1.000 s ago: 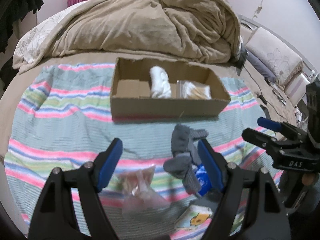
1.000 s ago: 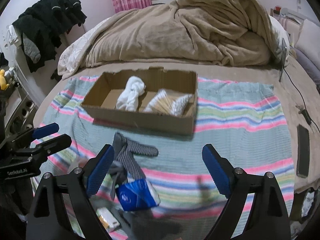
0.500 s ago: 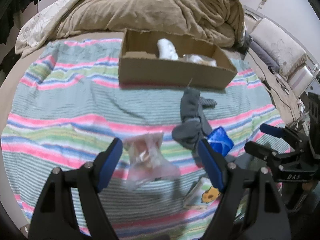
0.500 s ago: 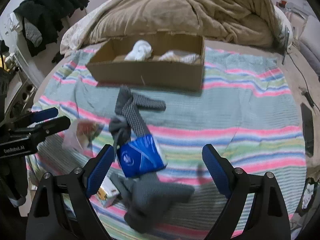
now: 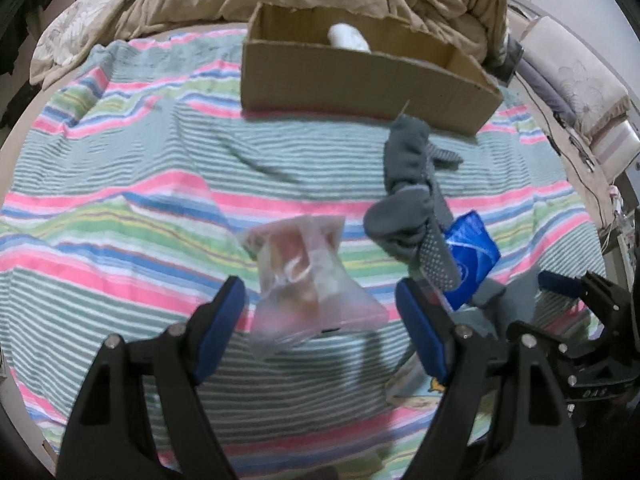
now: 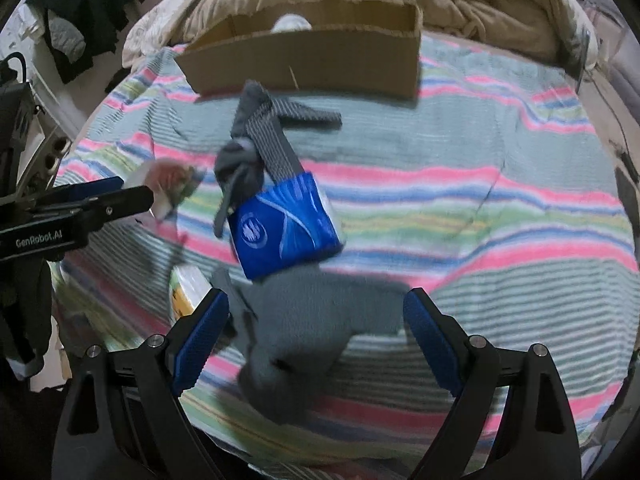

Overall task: Organize objects
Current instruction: 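Grasp the clear snack bag with the left gripper while the right gripper grasps the gray sock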

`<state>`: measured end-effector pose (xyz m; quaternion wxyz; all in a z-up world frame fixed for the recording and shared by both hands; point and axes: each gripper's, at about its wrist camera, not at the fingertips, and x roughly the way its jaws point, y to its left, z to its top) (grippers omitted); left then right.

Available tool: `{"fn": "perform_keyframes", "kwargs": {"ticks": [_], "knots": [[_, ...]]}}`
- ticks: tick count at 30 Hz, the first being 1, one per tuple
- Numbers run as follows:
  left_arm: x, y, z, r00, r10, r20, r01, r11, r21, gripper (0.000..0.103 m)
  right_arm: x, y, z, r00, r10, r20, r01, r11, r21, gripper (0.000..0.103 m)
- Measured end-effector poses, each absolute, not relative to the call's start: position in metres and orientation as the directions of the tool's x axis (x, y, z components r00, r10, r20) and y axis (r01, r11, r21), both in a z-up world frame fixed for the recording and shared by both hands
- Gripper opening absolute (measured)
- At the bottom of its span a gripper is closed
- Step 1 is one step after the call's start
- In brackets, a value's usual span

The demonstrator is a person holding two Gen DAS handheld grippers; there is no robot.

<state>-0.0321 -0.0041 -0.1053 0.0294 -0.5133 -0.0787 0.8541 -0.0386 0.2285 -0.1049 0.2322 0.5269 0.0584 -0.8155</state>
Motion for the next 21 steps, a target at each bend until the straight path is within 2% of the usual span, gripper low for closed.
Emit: {"fn": "perform_keyframes", "kwargs": {"ticks": [7,8,10,15,21], "knots": [[-0.037,0.001,-0.124,-0.442,0.134,-0.887,0.018,-0.987,-0.158,0.078,-0.041,0.225,-0.117,-0.310,-0.308,-0.899,0.443,-0.884,0.150,0.090],[-0.038,0.001,-0.124,-0.443,0.135,-0.886,0.016,-0.987,-0.158,0.078,-0.042,0.224,-0.117,-0.314,-0.307,-0.899,0.444,-0.884,0.147,0.086],[-0.039,0.001,-0.126,-0.453,0.136,-0.881,0.015,-0.987,-0.160,0.073,-0.044,0.223,-0.120,-0.298,-0.311,-0.902,0.451,-0.879,0.154,0.059],[-0.041,0.001,-0.128,-0.480,0.139,-0.866,0.026,-0.985,-0.172,0.071,-0.040,0.219,-0.119,-0.302,-0.325,-0.896,0.501,-0.854,0.141,0.047],[-0.037,-0.002,-0.119,-0.526,0.147,-0.838,0.020,-0.983,-0.185,0.069,-0.041,0.220,-0.113,-0.303,-0.336,-0.892,0.501,-0.852,0.151,0.044]]}}
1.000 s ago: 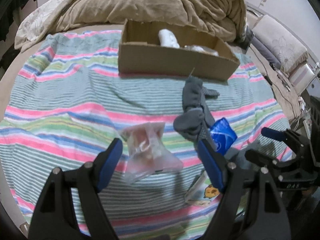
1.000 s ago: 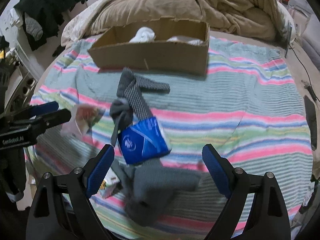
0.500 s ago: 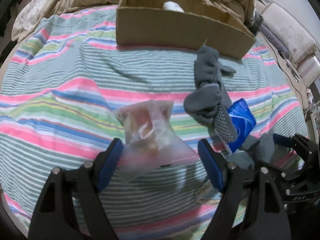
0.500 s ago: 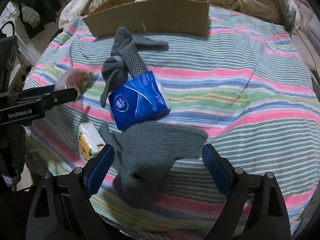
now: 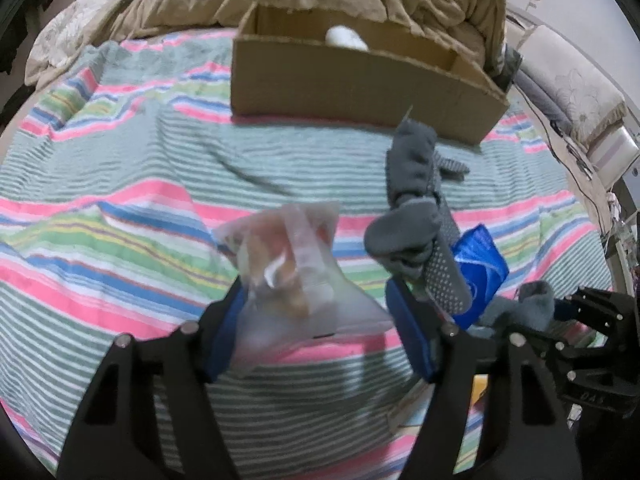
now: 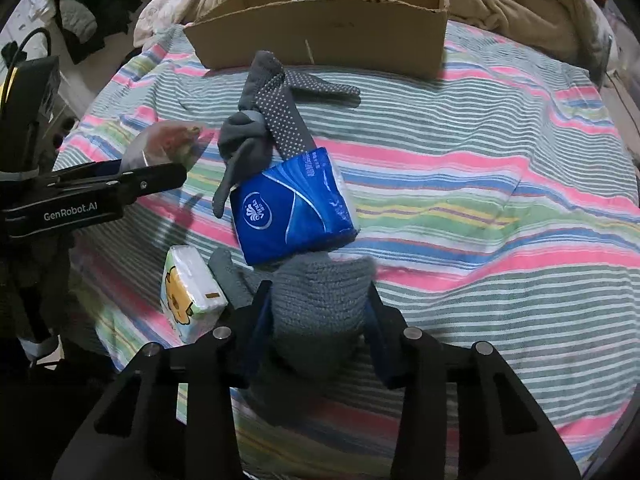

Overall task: Organize objects
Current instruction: 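Grasp the clear snack bag with the left gripper while the right gripper grasps the gray sock, then carry the snack bag and gray sock into the box and release both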

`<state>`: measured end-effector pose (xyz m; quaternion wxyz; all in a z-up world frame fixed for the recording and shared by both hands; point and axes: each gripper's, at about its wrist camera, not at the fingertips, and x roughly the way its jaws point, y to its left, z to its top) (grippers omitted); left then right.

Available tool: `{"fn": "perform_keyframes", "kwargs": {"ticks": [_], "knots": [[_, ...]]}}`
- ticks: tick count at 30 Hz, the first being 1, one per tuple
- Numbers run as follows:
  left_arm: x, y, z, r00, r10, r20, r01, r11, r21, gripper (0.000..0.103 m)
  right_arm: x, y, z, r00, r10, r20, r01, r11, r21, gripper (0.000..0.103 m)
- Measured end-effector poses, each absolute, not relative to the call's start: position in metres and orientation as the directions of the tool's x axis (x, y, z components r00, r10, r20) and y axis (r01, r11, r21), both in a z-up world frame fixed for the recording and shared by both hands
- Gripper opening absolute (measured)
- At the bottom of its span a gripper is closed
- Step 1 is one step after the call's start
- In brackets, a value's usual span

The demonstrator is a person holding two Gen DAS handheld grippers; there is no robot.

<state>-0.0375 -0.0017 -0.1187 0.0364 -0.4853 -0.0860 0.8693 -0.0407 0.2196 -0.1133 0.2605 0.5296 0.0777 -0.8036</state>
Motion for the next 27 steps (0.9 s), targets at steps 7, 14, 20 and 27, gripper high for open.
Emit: {"fn": "perform_keyframes", "kwargs": {"ticks": [7,14,20,27], "knots": [[-0.032,0.002,-0.104,-0.544,0.166,-0.822,-0.002,-0.981,-0.196,0.069,-0.043,0.220,-0.092,-0.327,-0.355,-0.876,0.513,-0.845,0.151,0.040],[-0.031,0.000,-0.078,-0.574,0.194,-0.796,-0.028,-0.976,-0.218,0.069,-0.052,0.228,-0.064,-0.382,-0.373,-0.845,0.507,-0.849,0.146,0.040],[-0.033,0.004,-0.053,-0.601,0.212,-0.771,-0.059,-0.973,-0.222,0.069,-0.063,0.232,-0.044,-0.426,-0.394,-0.815,0.492,-0.856,0.158,0.040],[-0.045,0.002,-0.037,-0.622,0.224,-0.751,-0.065,-0.970,-0.235,0.069,-0.083,0.225,-0.018,-0.477,-0.423,-0.771,0.496,-0.853,0.162,0.040]]}}
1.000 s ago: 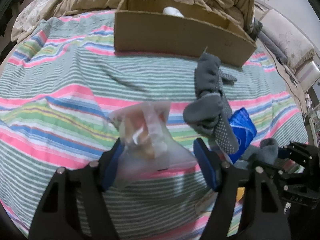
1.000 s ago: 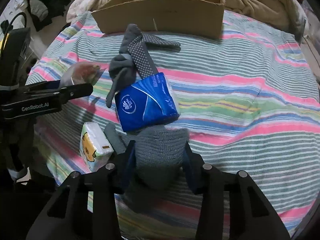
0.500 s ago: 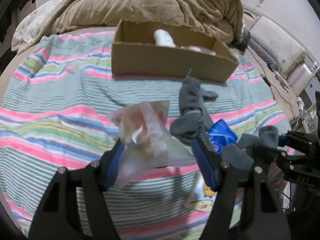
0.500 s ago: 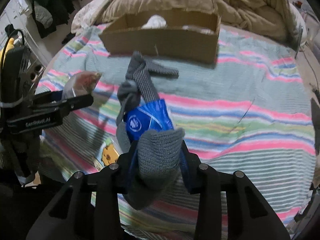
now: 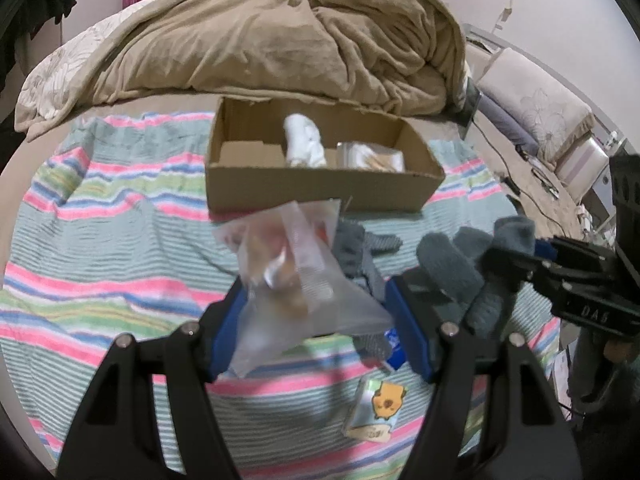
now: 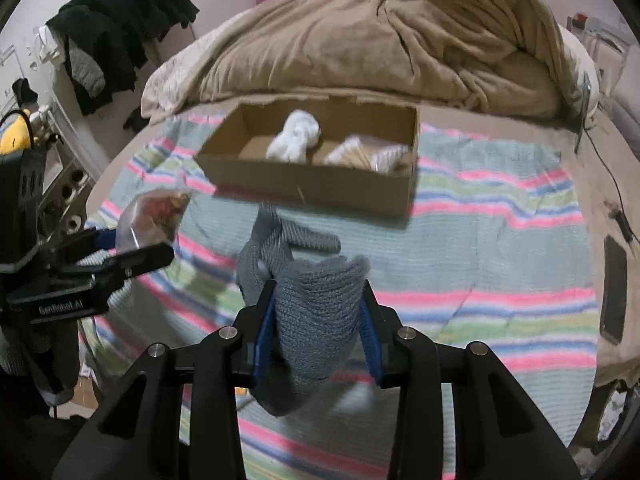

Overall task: Organize objects
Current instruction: 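Carry the snack bag and gray sock into the box and release both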

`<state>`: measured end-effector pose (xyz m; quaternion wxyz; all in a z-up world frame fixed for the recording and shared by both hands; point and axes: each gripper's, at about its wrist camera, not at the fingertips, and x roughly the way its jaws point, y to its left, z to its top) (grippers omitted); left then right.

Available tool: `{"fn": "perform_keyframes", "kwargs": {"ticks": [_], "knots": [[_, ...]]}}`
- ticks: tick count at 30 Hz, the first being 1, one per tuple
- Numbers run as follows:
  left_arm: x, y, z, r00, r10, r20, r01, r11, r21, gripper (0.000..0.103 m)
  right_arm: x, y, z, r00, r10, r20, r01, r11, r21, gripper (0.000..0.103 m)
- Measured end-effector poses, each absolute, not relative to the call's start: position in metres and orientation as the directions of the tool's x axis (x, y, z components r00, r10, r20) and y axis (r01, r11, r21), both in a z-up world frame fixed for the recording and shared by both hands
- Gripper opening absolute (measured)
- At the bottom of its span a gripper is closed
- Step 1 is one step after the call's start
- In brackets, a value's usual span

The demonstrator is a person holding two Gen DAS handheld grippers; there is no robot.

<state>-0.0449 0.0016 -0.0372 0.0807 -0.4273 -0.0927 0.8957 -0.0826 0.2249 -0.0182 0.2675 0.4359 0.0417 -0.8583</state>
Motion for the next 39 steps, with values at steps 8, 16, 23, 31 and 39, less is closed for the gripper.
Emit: {"fn": "perform_keyframes", "kwargs": {"ticks": [8,16,23,31,39], "knots": [[-0.066,-0.004,-0.013,-0.662,0.228,-0.714,-0.082,-0.969,-0.233,0.069,-0.109,0.215,0.003,-0.509,-0.441,-0.739,0.506,-0.848,0.157,0.040],[-0.094,-0.009,-0.003,-0.685,0.233,-0.691,-0.094,-0.968,-0.233,0.070,-0.143,0.196,0.017,-0.527,-0.452,-0.719,0.530,-0.837,0.137,0.040],[-0.116,-0.015,-0.010,-0.678,0.235,-0.697,-0.086,-0.966,-0.242,0.070,-0.171,0.173,0.020,-0.525,-0.460,-0.716,0.568,-0.816,0.108,0.040],[-0.139,-0.034,-0.018,-0.682,0.230,-0.695,-0.053,-0.962,-0.267,0.070,-0.202,0.135,0.020,-0.502,-0.512,-0.697,0.610,-0.781,0.134,0.040],[-0.157,-0.061,-0.028,-0.692,0.204,-0.693,-0.017,-0.963,-0.267,0.070,-0.234,0.102,0.001,-0.458,-0.542,-0.705,0.631,-0.757,0.172,0.040]]}}
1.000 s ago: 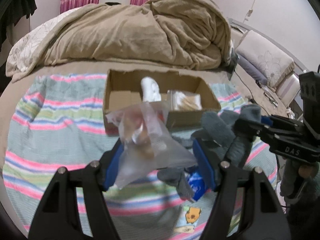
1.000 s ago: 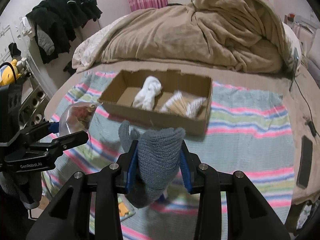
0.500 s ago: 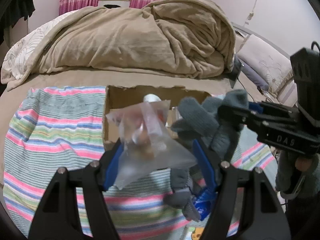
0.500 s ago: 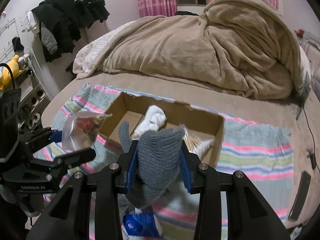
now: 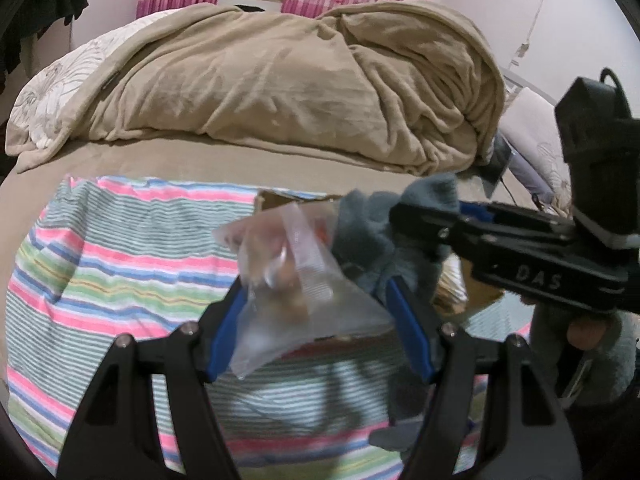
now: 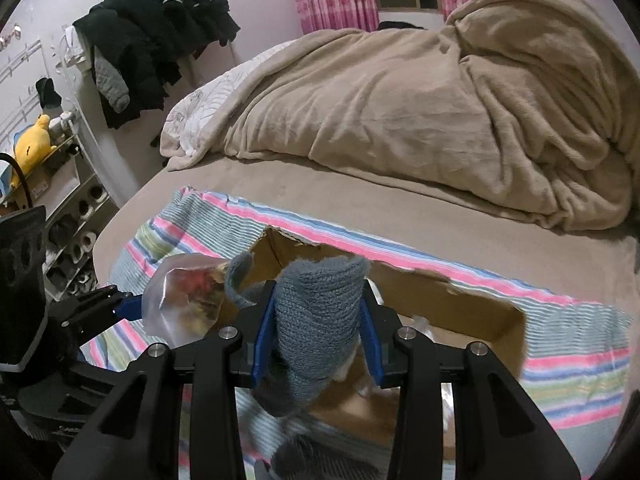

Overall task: Organize objects
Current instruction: 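Carry the snack bag and gray sock into the box and release both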

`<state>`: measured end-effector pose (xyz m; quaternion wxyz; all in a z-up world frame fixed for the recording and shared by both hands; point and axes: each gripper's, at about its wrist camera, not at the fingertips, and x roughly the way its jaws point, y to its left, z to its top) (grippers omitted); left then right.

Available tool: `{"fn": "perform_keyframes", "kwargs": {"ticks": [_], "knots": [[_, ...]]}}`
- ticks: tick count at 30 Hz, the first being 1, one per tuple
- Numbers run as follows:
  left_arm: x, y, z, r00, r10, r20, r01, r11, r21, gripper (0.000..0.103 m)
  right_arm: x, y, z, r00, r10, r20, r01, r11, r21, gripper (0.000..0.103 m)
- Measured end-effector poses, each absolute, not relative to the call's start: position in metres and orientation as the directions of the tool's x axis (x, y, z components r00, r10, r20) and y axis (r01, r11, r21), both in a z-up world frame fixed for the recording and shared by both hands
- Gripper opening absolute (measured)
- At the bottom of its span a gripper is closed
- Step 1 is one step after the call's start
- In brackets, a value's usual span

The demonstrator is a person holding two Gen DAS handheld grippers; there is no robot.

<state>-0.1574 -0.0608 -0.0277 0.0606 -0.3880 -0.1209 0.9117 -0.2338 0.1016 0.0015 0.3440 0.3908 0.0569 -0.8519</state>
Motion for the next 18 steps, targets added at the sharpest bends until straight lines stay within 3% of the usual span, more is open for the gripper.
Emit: {"fn": "perform_keyframes", "kwargs": {"ticks": [9,12,16,18], "knots": [[-0.170,-0.079,-0.040,-0.687,0.203,-0.698,-0.005,-0.961,-0.275,0.070,-0.255,0.070,-0.031,-0.379,-0.567,-0.732,0.649,-0.726,0.226,0.040],[-0.172,-0.081,-0.043,-0.683,0.209,-0.700,-0.006,-0.960,-0.281,0.070,-0.259,0.068,-0.039,-0.356,-0.580,-0.732,0.644,-0.720,0.258,0.044],[-0.173,-0.076,-0.041,-0.685,0.218,-0.695,-0.021,-0.960,-0.280,0.070,-0.261,0.078,-0.033,-0.383,-0.587,-0.713,0.630,-0.731,0.264,0.071],[-0.173,-0.070,-0.040,-0.685,0.225,-0.693,-0.036,-0.960,-0.276,0.070,-0.259,0.086,-0.025,-0.405,-0.592,-0.697,0.626,-0.735,0.261,0.071]]}}
